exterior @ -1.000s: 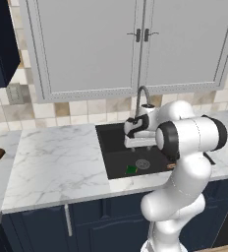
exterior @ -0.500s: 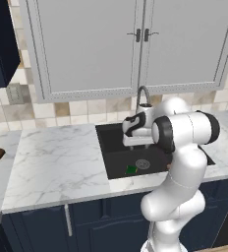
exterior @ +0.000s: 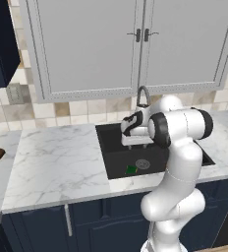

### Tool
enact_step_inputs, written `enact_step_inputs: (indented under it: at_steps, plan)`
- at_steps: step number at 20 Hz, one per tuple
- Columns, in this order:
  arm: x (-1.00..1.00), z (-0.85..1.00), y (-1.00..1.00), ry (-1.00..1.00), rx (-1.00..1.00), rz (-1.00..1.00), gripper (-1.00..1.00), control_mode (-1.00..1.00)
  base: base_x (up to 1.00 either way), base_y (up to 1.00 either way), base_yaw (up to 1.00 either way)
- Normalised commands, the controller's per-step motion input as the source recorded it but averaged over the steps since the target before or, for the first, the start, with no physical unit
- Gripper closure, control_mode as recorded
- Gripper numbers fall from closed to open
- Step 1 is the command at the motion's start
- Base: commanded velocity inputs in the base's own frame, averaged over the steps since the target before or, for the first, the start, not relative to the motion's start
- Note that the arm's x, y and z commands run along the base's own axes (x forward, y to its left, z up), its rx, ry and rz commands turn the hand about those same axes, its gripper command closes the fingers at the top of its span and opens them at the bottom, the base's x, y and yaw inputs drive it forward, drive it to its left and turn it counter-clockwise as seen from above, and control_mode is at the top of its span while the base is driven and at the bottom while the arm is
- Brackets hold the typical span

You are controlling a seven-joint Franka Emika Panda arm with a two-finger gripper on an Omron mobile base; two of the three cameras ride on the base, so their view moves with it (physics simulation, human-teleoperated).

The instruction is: Pick up the sponge and bar soap from the sink, and place them back in the cabinet, and close the cabinet door.

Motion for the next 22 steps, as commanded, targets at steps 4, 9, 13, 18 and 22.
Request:
enact_step_inputs:
  at_steps: [4,9,13,18,22]
  plan:
    - [0.13,-0.14,0.00,0.00,0.00,0.00,-1.00,-1.00,0.00,0.00,0.00]
    - [0.05,-0.16,0.00,0.00,0.00,0.00,-1.00,-1.00,0.00,0.00,0.00]
    - [0.00,-0.19,0.00,0.00,0.00,0.00,-1.00,-1.00,0.00,0.00,0.00]
    - [0.00,-0.21,0.00,0.00,0.00,0.00,-1.00,-1.00,0.00,0.00,0.00]
    - [0.00,-0.18,0.00,0.00,0.00,0.00,-1.00,-1.00,0.00,0.00,0.00]
